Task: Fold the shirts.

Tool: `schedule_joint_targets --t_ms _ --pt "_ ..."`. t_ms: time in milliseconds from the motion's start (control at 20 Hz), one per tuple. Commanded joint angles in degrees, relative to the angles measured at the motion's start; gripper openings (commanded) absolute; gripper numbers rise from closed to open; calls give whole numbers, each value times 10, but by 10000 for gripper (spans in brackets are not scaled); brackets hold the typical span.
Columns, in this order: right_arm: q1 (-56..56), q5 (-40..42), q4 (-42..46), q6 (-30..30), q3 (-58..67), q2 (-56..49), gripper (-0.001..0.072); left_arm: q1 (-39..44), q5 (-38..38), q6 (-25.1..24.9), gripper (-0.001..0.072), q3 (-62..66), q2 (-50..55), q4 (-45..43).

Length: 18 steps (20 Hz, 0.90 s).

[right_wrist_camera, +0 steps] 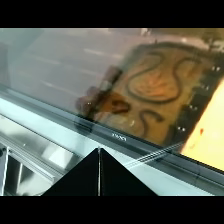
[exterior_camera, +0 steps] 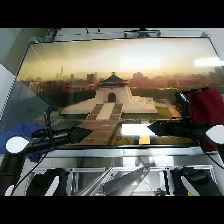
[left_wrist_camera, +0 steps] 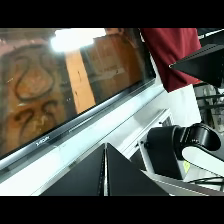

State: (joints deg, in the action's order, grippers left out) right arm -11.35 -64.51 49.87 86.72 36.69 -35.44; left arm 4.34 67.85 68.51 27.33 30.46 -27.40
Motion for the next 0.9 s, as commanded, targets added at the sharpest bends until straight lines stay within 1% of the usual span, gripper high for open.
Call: schedule_joint_targets --t_ms 0,150,250,300,400,450,550,650,700,750,850 --pt "-1 0 0 0 0 0 13 0 -2 -1 11 0 -1 -1" --pt "-1 0 0 0 0 0 13 0 -2 -1 10 0 -1 -1" --pt "-1 0 0 0 0 0 13 -16 -26 0 1 4 0 -11" --pt "-1 0 0 0 0 0 13 -40 -31 10 0 23 0 -49" --pt "-1 0 0 0 0 0 13 -120 -30 59 3 85 0 -176" --pt "-1 0 0 0 0 0 13 -166 -30 61 156 119 0 -242" --pt "-1 0 0 0 0 0 13 -274 -47 64 720 177 0 -348" --pt "-1 0 0 0 0 0 13 -396 -74 66 710 208 0 -385" --pt "-1 0 0 0 0 0 13 -434 -96 79 709 215 8 -389" --pt "-1 0 0 0 0 0 13 -461 -111 90 709 219 22 -389" --pt "-1 0 0 0 0 1 13 -495 -120 89 708 224 70 -391"
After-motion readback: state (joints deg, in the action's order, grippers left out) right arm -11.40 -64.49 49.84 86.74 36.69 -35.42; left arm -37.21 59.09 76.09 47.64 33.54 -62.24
